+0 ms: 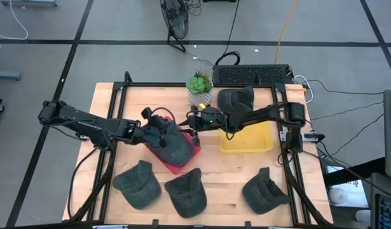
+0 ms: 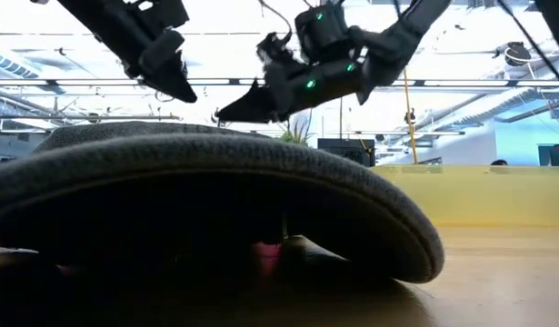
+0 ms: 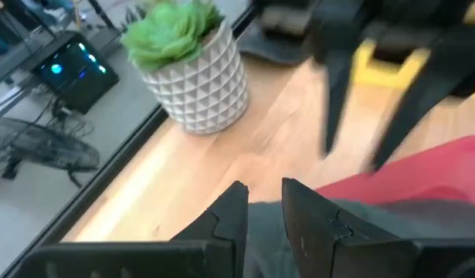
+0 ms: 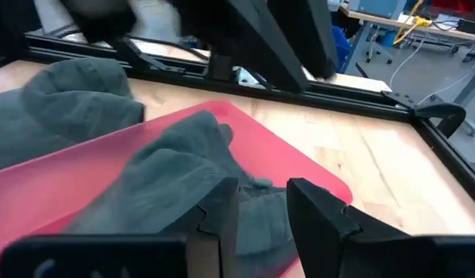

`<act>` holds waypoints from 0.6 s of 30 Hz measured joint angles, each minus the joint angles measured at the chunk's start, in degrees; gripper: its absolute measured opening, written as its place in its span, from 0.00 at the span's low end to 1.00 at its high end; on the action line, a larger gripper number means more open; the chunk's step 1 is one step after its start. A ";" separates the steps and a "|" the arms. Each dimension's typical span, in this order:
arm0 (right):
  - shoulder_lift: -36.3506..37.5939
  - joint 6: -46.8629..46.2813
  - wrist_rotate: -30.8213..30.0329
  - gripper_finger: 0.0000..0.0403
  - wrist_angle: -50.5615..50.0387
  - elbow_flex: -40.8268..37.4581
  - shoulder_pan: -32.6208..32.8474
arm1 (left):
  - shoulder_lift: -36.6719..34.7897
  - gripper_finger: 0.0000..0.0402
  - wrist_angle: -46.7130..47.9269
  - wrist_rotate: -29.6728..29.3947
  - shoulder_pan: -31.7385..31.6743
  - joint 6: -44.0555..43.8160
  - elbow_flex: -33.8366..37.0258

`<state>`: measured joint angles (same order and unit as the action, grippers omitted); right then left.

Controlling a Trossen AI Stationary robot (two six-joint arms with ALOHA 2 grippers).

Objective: Pick & Place hat
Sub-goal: Adjust the right dark gray cap in the red bin

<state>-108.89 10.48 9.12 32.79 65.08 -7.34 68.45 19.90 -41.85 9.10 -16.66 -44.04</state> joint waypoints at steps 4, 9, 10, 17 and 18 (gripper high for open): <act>6.65 1.18 -0.04 0.25 -3.54 -5.22 1.17 | 0.00 0.22 2.43 1.92 -0.88 0.44 0.25; 16.12 0.74 -0.50 0.25 -1.92 -14.18 2.95 | 0.16 0.22 0.05 2.51 -3.39 1.41 0.27; 17.92 0.05 -1.38 0.25 -1.12 -16.18 3.32 | 0.29 0.22 -1.47 3.74 -4.45 1.63 0.27; 27.00 -5.02 -9.10 0.25 8.49 -29.84 6.16 | 2.26 0.22 -5.49 22.29 -11.72 3.53 0.38; 27.88 -5.47 -10.40 0.25 10.17 -31.63 6.68 | 2.91 0.22 -5.46 23.05 -12.36 3.79 0.40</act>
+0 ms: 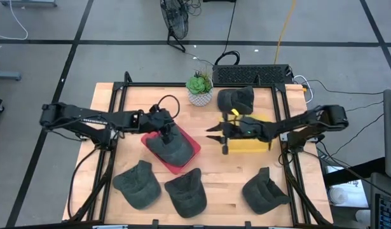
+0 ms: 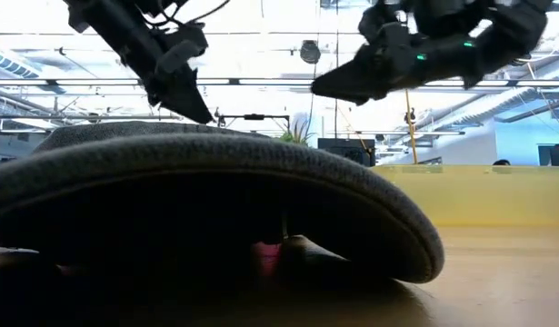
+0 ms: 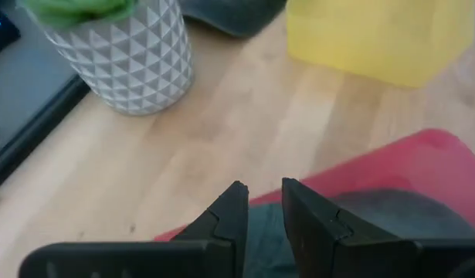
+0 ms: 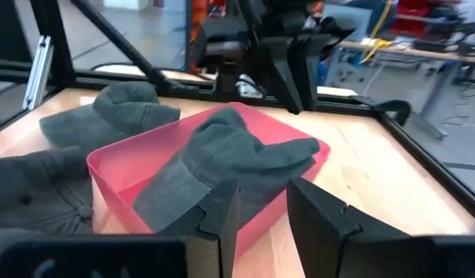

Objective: Pick & Place hat
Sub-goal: Adjust the right dark gray cap in the red bin

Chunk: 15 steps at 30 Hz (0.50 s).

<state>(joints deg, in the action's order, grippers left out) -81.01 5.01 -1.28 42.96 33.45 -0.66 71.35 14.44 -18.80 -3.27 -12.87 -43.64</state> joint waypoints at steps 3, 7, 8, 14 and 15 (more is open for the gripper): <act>1.47 -1.28 -3.06 0.25 3.97 -3.51 1.35 | 1.93 0.22 -0.06 0.44 -2.34 1.46 0.02; 2.57 -1.35 -5.04 0.25 5.13 -4.89 2.99 | 3.78 0.22 -1.47 1.47 -5.64 3.86 0.04; 2.75 -1.35 -5.38 0.25 4.77 -4.98 3.31 | 4.19 0.22 -1.38 1.98 -6.54 3.93 0.04; 2.70 -1.06 -6.40 0.25 4.81 -4.96 3.95 | 7.35 0.22 -0.50 8.33 -10.35 4.20 0.04; 2.70 -1.15 -6.40 0.25 4.79 -4.96 3.95 | 8.06 0.22 -0.27 9.61 -10.58 4.20 0.04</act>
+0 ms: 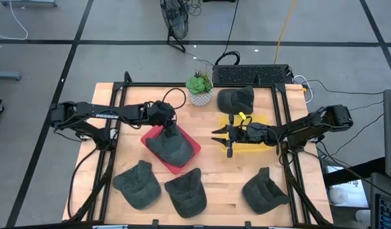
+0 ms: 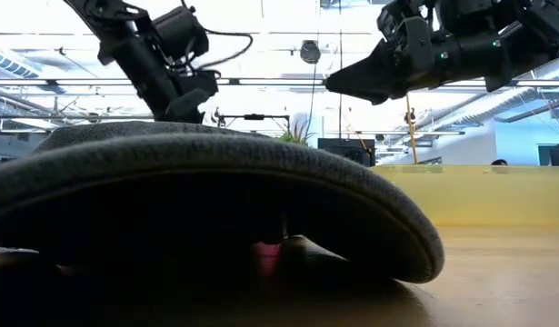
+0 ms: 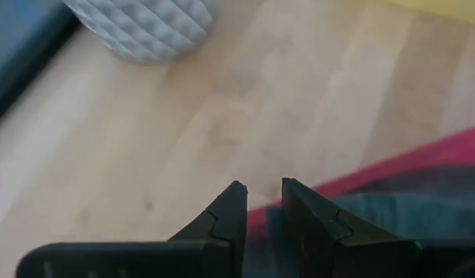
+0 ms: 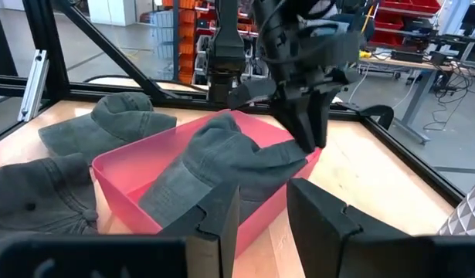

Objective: Pick & Place hat
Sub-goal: Adjust the right dark gray cap in the red bin, then put the bottom right black cap into the yellow bin

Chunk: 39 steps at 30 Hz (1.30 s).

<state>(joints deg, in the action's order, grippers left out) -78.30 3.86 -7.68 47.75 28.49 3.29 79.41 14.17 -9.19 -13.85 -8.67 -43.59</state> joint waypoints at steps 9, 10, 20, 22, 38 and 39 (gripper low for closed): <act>-0.02 -0.04 -0.02 0.25 -0.94 0.00 0.20 | 2.80 0.22 4.25 1.22 -1.15 0.01 -0.02; -0.02 -0.04 -0.02 0.25 -0.91 0.00 0.20 | 2.80 0.22 4.20 0.99 -1.29 -0.01 -0.02; -0.02 1.34 -0.04 0.25 -0.86 0.02 0.15 | 2.80 0.22 4.09 0.14 -0.93 -0.84 -0.02; -0.02 1.36 -0.04 0.25 -0.86 0.02 0.15 | 2.80 0.22 3.87 0.02 -0.81 -0.63 -0.02; -0.04 0.97 0.10 0.25 -0.90 0.04 0.15 | -8.29 0.22 1.03 -9.35 1.94 -1.11 -0.02; -0.04 0.51 0.05 0.25 -0.92 0.04 0.15 | -8.95 0.22 0.91 -9.38 2.44 -1.09 -0.02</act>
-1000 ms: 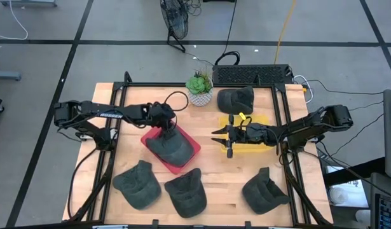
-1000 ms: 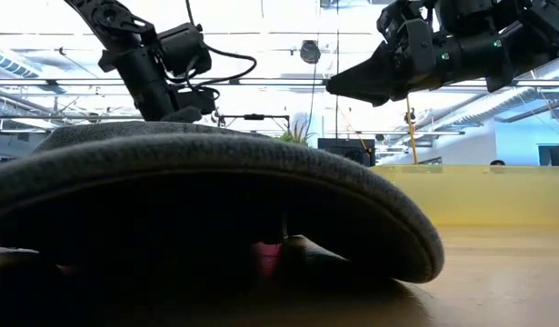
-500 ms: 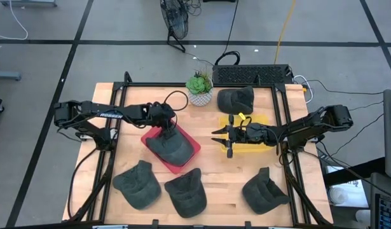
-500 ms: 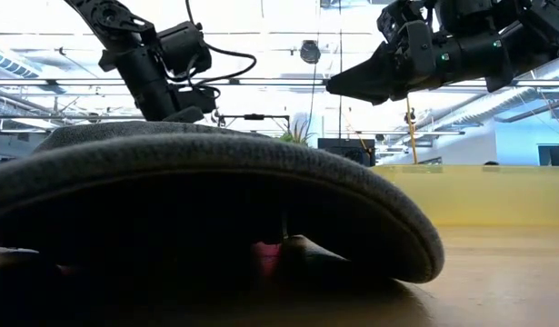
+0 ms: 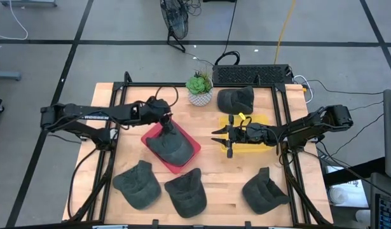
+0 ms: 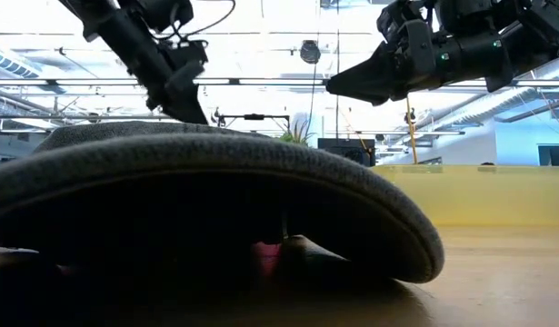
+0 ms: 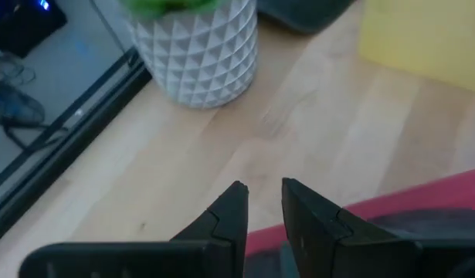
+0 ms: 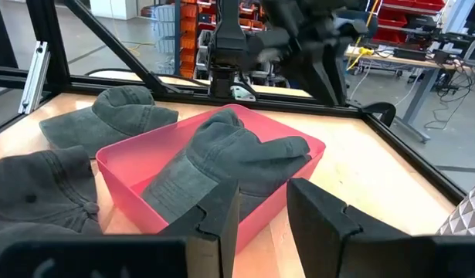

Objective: Pick & Place hat
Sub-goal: Put the bottom right black cap into the yellow bin

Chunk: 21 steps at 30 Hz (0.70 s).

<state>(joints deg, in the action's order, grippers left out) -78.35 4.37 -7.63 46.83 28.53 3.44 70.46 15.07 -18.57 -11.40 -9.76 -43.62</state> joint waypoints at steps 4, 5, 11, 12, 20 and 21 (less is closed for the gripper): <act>0.00 -0.65 -2.04 0.25 -0.01 0.00 0.00 | -2.68 0.22 -1.96 -0.02 2.44 0.48 0.00; 0.00 -0.63 -3.59 0.25 -0.13 0.01 0.00 | -3.27 0.22 -2.90 0.02 3.12 0.75 0.00; 0.02 -2.60 -9.11 0.25 -1.16 0.30 -0.10 | -5.86 0.22 -8.33 1.70 7.77 3.98 0.00; 0.32 -3.40 -8.95 0.25 -2.95 0.80 -0.11 | -5.85 0.22 -9.62 3.11 8.34 4.71 0.00; 2.86 -11.72 -4.11 0.25 -40.78 14.66 0.66 | -1.67 0.22 -15.31 21.46 10.69 8.34 -0.01; 2.96 -13.33 -2.81 0.25 -44.52 16.54 1.20 | -1.01 0.22 -17.30 21.81 10.84 9.71 0.02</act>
<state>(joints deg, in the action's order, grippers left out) -75.38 -8.96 -10.44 2.32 45.08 4.64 69.45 -2.22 3.24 -0.57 -0.05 -43.59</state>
